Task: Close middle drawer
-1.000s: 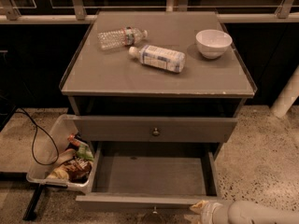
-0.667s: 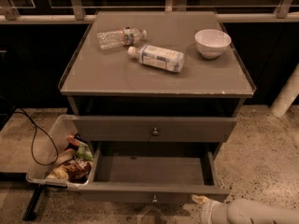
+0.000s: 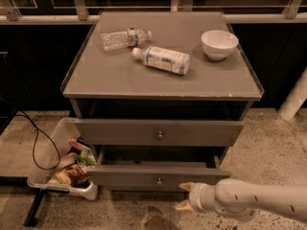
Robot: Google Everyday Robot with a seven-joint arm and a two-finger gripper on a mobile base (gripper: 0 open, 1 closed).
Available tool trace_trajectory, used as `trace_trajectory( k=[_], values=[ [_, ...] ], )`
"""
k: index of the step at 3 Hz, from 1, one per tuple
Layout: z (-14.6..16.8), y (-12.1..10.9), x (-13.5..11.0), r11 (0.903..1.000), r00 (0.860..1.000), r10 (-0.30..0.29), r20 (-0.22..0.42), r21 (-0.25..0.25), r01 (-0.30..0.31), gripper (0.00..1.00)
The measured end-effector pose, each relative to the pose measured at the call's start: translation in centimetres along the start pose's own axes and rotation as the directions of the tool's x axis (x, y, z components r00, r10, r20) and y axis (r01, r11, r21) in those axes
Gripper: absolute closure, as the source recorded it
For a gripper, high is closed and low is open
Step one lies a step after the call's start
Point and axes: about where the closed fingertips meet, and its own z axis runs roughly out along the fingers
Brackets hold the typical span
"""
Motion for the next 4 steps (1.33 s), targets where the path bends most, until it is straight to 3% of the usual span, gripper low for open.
trace_trajectory(
  k=[1,2,3,4],
  values=[
    [0.3,-6.8,-1.0,0.9959,1.0,-0.009,-0.007,0.09,0.009,0.66],
    [-1.1,-12.1,1.1,0.9846,0.998,0.058,-0.024,0.167,-0.053,0.89],
    [-2.3,-15.4,5.3,0.9678,0.99,0.137,-0.032,0.217,-0.127,1.0],
    [-2.6,-16.5,5.3,0.9637,0.99,0.137,-0.028,0.235,-0.127,0.81]
  ],
)
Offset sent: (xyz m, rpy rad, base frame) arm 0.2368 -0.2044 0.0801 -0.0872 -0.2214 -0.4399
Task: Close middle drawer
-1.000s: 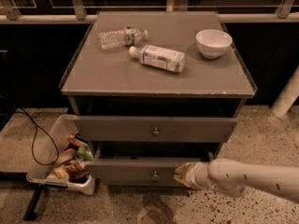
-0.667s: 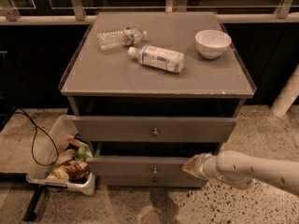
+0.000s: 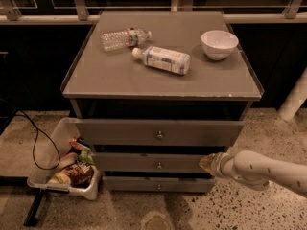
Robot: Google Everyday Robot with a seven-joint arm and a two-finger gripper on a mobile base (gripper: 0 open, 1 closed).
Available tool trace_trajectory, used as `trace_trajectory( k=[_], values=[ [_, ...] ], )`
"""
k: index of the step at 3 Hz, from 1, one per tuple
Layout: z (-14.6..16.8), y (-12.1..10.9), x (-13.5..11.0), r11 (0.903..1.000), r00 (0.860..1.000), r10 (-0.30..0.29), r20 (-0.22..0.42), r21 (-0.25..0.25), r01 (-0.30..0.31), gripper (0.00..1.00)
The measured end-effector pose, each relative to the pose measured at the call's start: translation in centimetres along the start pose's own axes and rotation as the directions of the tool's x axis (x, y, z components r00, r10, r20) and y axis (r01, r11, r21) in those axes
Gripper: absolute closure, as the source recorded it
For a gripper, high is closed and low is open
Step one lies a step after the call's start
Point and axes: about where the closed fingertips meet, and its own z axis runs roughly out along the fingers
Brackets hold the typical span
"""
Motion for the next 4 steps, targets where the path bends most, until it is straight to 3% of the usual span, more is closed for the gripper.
trace_trajectory(
  k=[1,2,3,4],
  values=[
    [0.0,0.0,0.0,1.0,1.0,0.0,0.0,0.0,0.0,0.58],
    [-0.3,1.4,-0.4,0.9993,1.0,0.012,0.004,-0.036,-0.012,0.61],
    [-3.8,5.8,0.2,0.9905,0.999,0.04,-0.002,-0.131,-0.04,0.85],
    [-3.8,6.9,0.3,0.9871,0.999,0.037,-0.005,-0.155,-0.038,0.81]
  ],
)
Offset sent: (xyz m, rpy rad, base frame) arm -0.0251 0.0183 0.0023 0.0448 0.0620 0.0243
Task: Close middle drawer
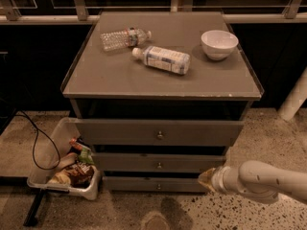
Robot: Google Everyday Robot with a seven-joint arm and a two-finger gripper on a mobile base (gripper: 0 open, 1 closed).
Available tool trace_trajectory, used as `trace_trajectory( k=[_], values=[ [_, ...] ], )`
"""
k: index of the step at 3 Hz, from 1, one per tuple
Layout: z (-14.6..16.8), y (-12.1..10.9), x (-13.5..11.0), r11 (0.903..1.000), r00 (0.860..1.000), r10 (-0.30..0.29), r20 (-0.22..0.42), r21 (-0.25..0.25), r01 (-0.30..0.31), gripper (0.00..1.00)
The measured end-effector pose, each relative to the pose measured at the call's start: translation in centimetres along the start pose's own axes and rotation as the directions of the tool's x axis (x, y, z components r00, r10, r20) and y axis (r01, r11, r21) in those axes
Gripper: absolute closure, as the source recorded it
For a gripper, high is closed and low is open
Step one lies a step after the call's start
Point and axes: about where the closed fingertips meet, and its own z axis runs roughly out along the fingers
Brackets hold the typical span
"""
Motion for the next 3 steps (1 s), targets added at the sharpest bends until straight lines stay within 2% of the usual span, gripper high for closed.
trace_trajectory(
  k=[3],
  values=[
    [0.0,0.0,0.0,1.0,1.0,0.0,0.0,0.0,0.0,0.13]
  ],
)
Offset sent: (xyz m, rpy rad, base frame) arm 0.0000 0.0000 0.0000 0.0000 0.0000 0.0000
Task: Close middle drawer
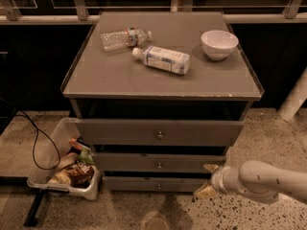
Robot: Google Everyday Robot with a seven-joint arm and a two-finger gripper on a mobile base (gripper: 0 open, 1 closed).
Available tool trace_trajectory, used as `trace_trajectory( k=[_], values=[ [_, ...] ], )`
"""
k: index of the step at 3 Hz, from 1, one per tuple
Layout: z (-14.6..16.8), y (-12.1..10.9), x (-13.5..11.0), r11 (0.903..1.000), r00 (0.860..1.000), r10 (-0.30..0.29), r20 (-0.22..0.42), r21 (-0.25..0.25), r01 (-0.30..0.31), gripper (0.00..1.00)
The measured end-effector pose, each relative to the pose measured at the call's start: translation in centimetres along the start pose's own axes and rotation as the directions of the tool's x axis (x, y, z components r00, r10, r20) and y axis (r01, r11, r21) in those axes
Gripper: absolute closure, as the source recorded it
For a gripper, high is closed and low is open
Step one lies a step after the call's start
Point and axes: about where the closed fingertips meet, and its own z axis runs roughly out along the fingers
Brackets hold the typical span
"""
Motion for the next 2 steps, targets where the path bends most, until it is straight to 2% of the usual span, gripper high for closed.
trace_trajectory(
  k=[1,2],
  values=[
    [0.0,0.0,0.0,1.0,1.0,0.0,0.0,0.0,0.0,0.0],
    [0.0,0.0,0.0,1.0,1.0,0.0,0.0,0.0,0.0,0.0]
  ],
)
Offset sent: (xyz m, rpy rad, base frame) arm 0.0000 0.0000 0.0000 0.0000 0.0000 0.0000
